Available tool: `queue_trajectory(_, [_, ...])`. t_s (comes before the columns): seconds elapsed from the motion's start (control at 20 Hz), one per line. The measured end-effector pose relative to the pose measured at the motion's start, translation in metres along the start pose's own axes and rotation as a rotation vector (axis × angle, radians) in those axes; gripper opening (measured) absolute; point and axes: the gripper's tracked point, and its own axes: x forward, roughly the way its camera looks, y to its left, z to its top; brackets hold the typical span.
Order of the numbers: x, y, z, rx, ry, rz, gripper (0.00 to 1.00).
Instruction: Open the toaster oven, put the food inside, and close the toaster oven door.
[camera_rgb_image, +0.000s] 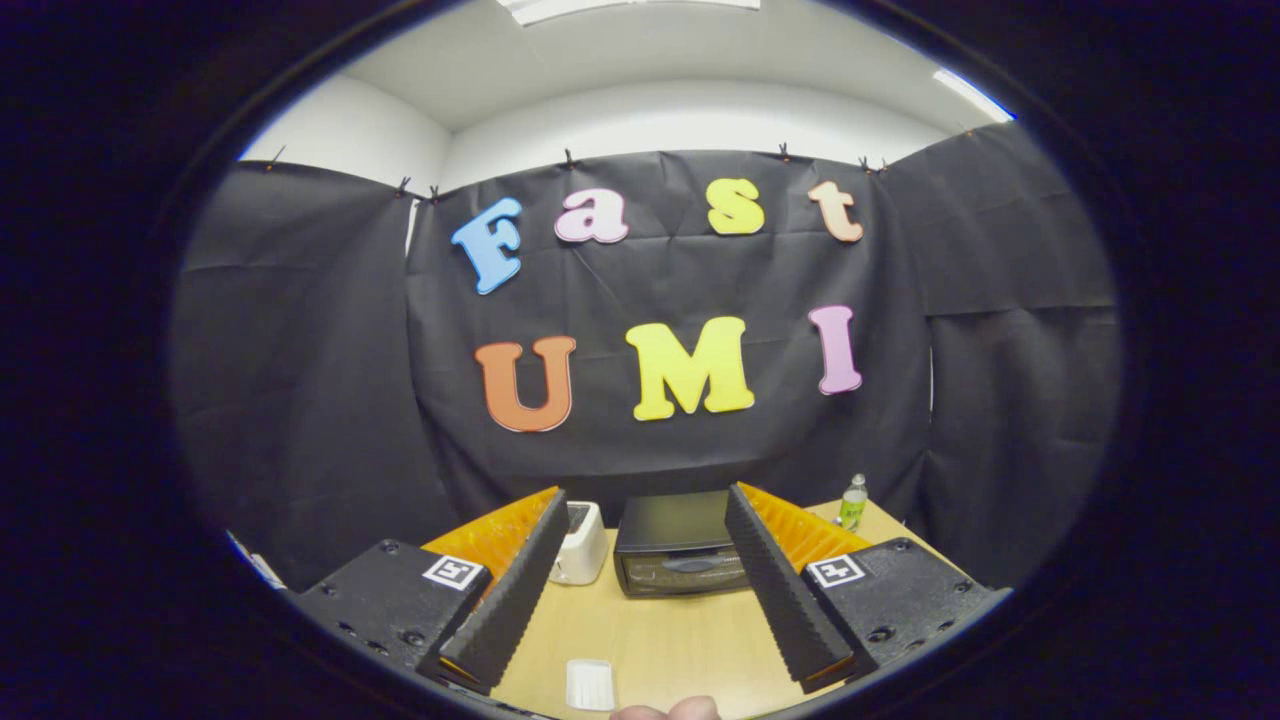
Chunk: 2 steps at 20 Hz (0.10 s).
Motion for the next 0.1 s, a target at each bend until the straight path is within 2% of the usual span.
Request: queue_trajectory(0.1, [0.0032, -0.0081, -0.0027, 0.001, 0.001, -0.013, 1.00])
